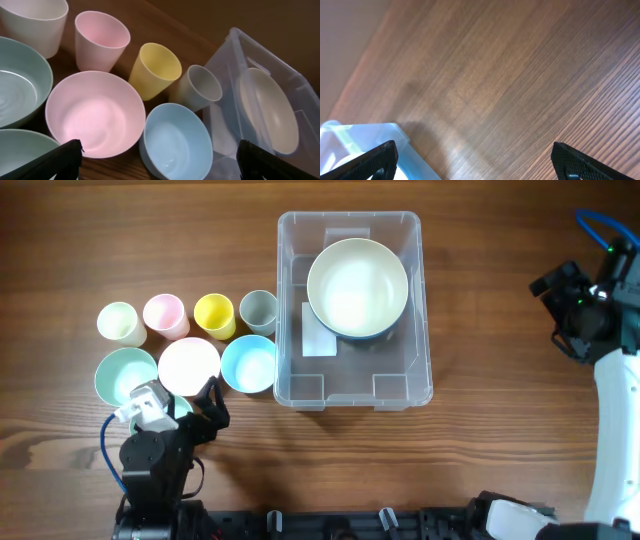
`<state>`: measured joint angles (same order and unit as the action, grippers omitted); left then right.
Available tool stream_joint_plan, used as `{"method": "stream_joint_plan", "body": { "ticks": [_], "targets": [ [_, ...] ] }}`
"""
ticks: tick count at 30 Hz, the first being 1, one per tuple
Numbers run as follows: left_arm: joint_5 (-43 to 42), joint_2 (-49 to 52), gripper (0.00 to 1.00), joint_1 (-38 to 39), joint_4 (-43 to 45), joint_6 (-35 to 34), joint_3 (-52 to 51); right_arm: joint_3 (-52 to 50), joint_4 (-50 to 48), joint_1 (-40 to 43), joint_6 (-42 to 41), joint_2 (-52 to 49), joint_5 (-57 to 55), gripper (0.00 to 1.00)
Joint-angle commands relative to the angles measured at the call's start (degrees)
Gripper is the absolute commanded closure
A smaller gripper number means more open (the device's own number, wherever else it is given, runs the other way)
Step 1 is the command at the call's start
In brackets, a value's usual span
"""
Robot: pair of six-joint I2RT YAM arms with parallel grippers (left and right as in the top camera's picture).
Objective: Pack container
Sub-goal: 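Release the cream bowl and retract the right gripper to the right side, then reach the left gripper to the green bowl and grasp its rim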
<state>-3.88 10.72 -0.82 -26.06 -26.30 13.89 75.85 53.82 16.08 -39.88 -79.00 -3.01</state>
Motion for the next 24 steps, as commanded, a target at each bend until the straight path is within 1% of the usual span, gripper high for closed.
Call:
{"method": "stream_joint_plan", "body": {
  "ticks": [1,2,3,4,7,9,10,12,14,16,17,18,19,22,24],
  "targets": [
    [0.59,5.01,0.0,-0.26,-0.09,-1.16,7.26,0.63,0.0,0.17,-0.79,-2.69,0.48,0.0],
    [2.12,7.52,0.0,-0.26,-0.63,-1.16,9.53,0.63,0.0,0.17,-0.79,-3.17,0.48,0.0],
    [5.44,13.55,0.0,-0.33,-1.9,-1.16,14.88,0.63,-0.04,0.17,-0.81,-3.8,0.48,0.0],
    [6.62,17.53,0.0,-0.52,-2.78,-1.16,18.49,0.63,-0.07,0.17,-0.79,-4.13,0.48,0.0],
    [6.97,28.26,0.0,-2.36,-6.21,-1.14,28.74,0.63,-0.28,0.17,-0.81,-4.7,0.48,0.01],
    [5.51,36.41,0.0,-4.37,-10.49,-1.11,36.85,0.63,-0.26,0.17,-0.79,-4.81,0.48,0.0],
    [3.04,40.7,0.0,-5.33,-13.27,-0.83,41.42,0.63,-0.26,0.17,-0.79,-4.81,0.48,0.0],
    [-1.9,47.78,0.0,-6.12,-19.89,2.91,49.79,0.63,-0.28,0.17,-0.81,-4.81,0.48,0.01],
    [-3.39,51.49,0.0,-6.12,-23.93,4.26,53.68,0.63,-0.26,0.17,-0.79,-4.81,0.48,0.01],
    [-2.27,53.27,0.0,-6.12,-25.05,4.98,54.49,0.63,-0.28,0.17,-0.79,-4.81,0.48,0.0],
    [0.09,53.75,0.0,-6.29,-25.59,3.91,54.49,0.63,-0.26,0.17,-0.81,-4.81,0.48,0.0],
    [3.48,54.25,0.0,-6.84,-26.51,0.83,54.49,0.63,-0.26,0.17,-0.81,-4.81,0.48,0.0],
    [6.93,54.86,0.0,-8.09,-28.04,-3.78,54.49,0.63,-0.28,0.17,-0.79,-4.81,0.48,0.0],
    [7.56,57.29,0.0,-14.71,-32.98,-12.07,54.49,0.63,-0.26,0.17,-0.79,-4.81,0.48,0.0],
    [5.07,59.39,0.0,-19.45,-36.94,-15.56,54.47,0.63,-0.28,0.17,-0.81,-4.81,0.48,0.01]
  ]
}}
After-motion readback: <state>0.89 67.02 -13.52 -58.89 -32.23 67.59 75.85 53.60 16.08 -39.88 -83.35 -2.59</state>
